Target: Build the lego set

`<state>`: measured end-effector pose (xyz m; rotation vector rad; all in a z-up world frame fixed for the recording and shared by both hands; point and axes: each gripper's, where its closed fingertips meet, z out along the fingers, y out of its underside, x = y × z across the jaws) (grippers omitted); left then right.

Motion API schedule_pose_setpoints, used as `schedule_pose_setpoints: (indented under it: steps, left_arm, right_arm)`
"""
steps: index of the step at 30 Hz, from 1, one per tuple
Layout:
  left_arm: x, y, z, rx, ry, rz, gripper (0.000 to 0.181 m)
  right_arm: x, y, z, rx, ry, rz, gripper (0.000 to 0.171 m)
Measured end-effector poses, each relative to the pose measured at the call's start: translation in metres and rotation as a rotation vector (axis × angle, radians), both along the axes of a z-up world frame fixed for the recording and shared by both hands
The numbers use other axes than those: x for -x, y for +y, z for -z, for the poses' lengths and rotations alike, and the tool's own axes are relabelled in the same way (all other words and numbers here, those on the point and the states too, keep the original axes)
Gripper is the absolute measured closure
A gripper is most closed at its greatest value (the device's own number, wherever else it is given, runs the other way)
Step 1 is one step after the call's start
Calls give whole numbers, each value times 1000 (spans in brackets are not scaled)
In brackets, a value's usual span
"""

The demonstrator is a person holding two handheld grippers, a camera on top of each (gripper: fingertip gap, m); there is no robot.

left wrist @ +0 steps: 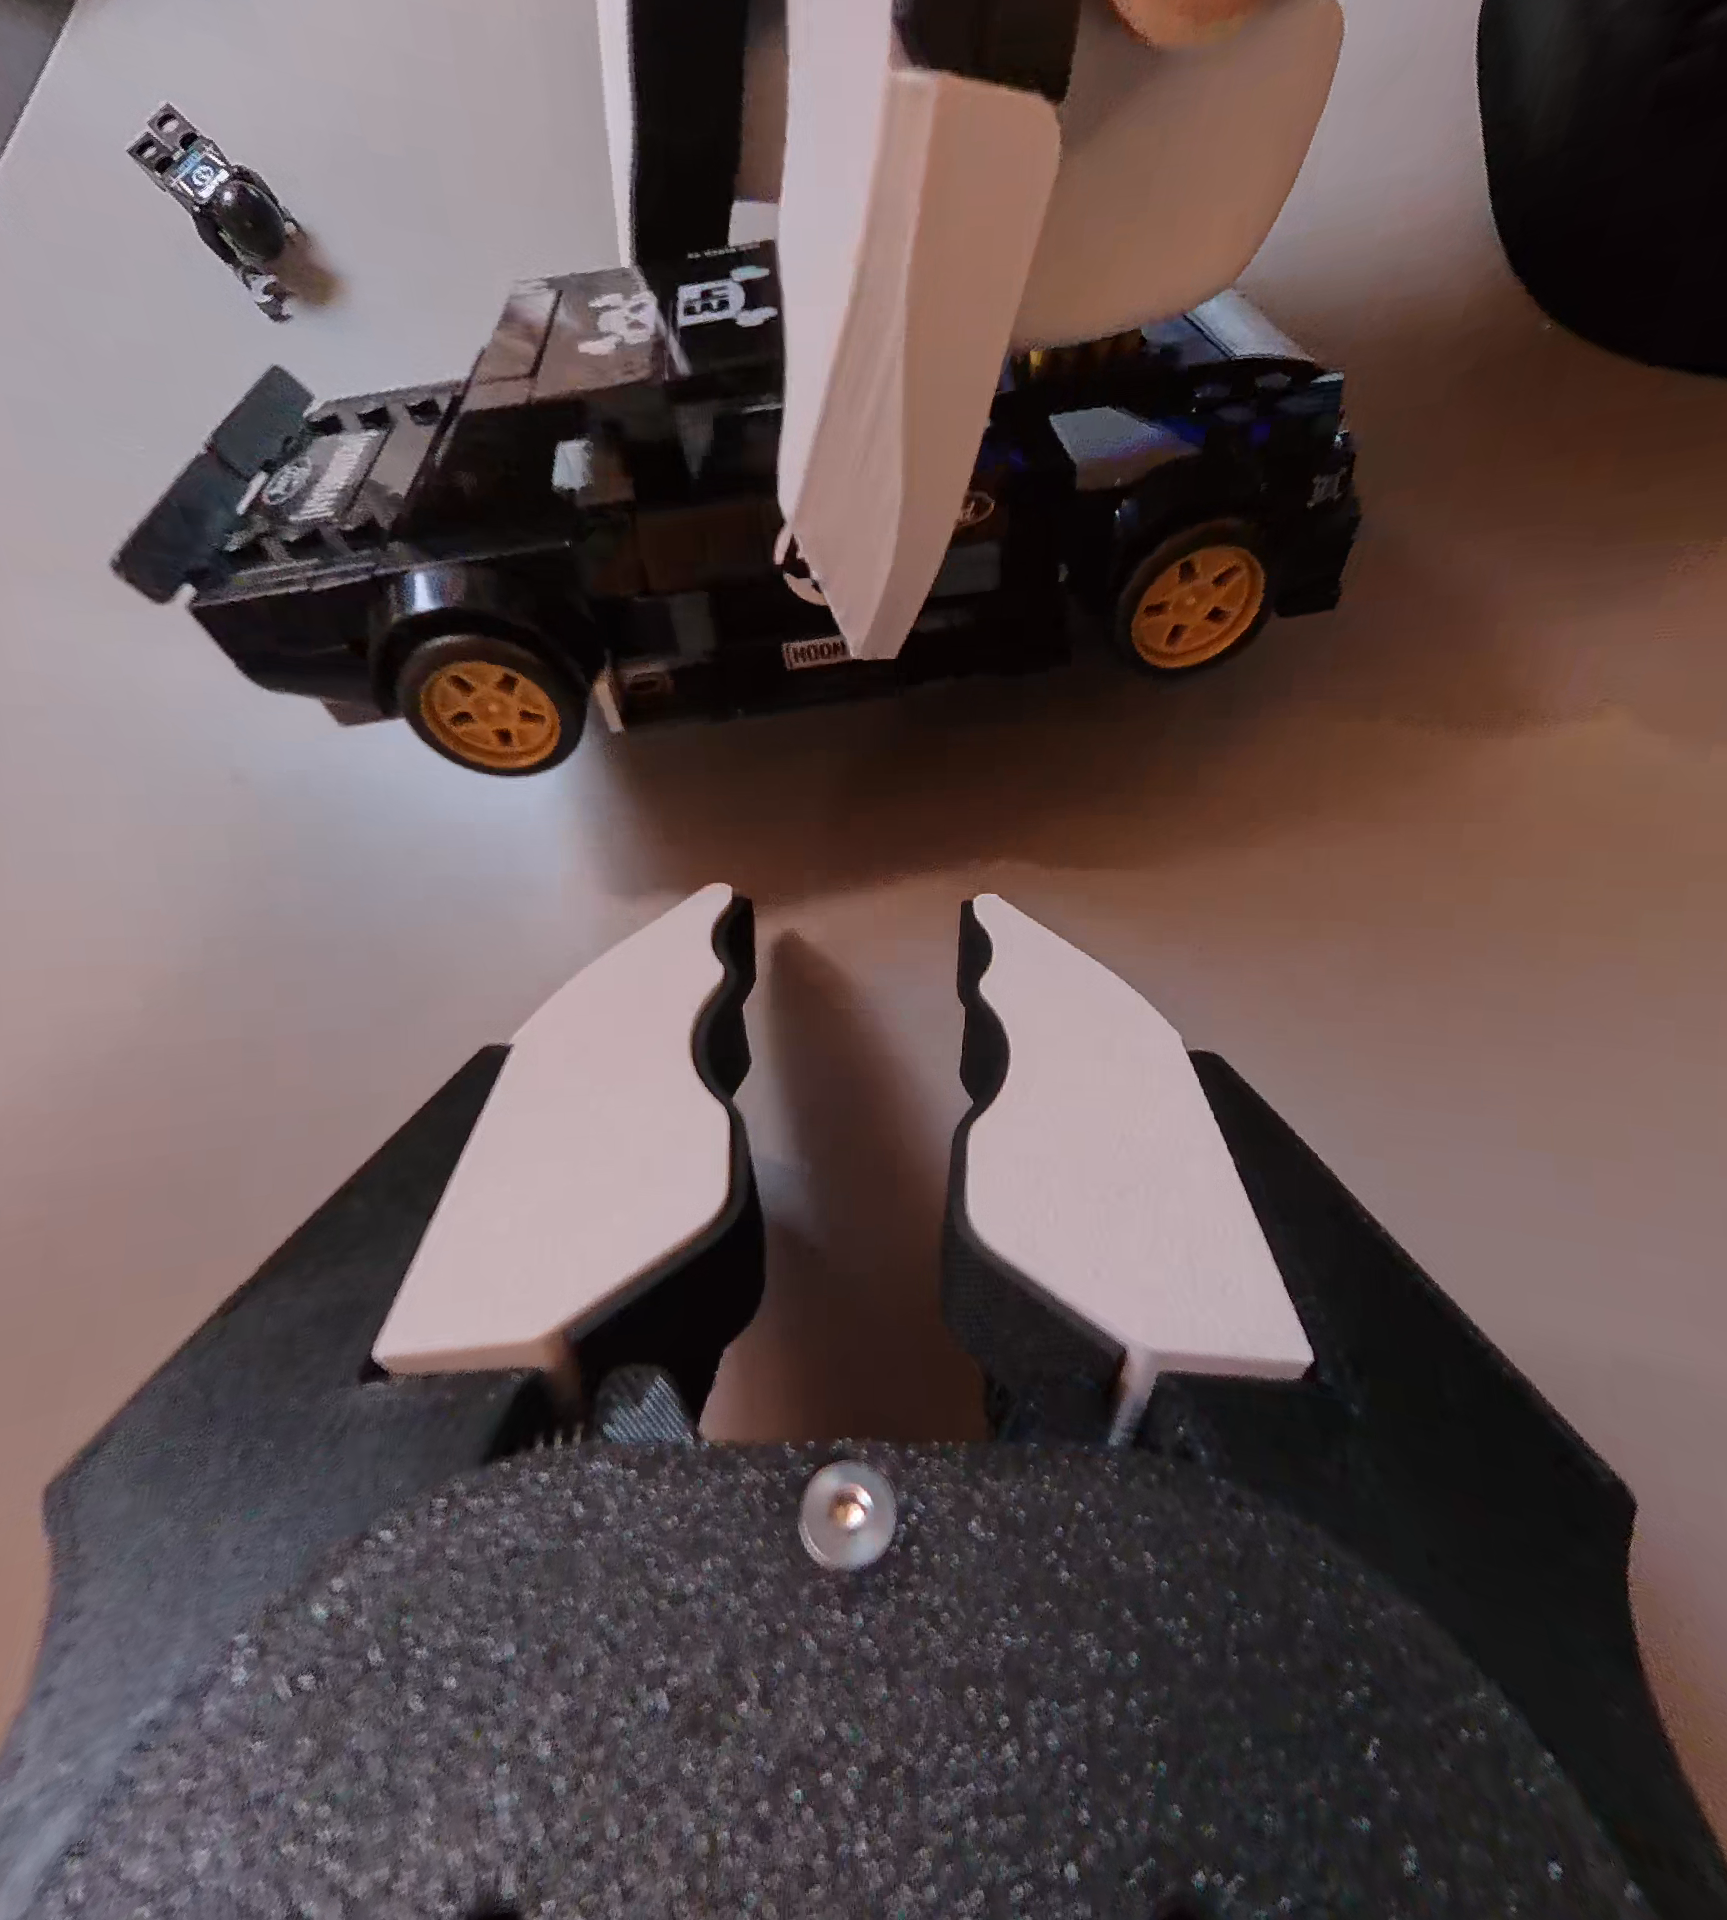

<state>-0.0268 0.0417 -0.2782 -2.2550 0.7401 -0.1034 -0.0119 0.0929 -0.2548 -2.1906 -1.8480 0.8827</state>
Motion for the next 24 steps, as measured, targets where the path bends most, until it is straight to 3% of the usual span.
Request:
schedule_pose_setpoints:
  steps: [10,24]
  left_arm:
    - [1,0,0,-2,6,-2,144]
    - [11,3,1,0,10,-27,144]
  right_arm:
    - [-4,10,7,-125,-80,122,97]
    - [-10,24,10,-132,-129,193,97]
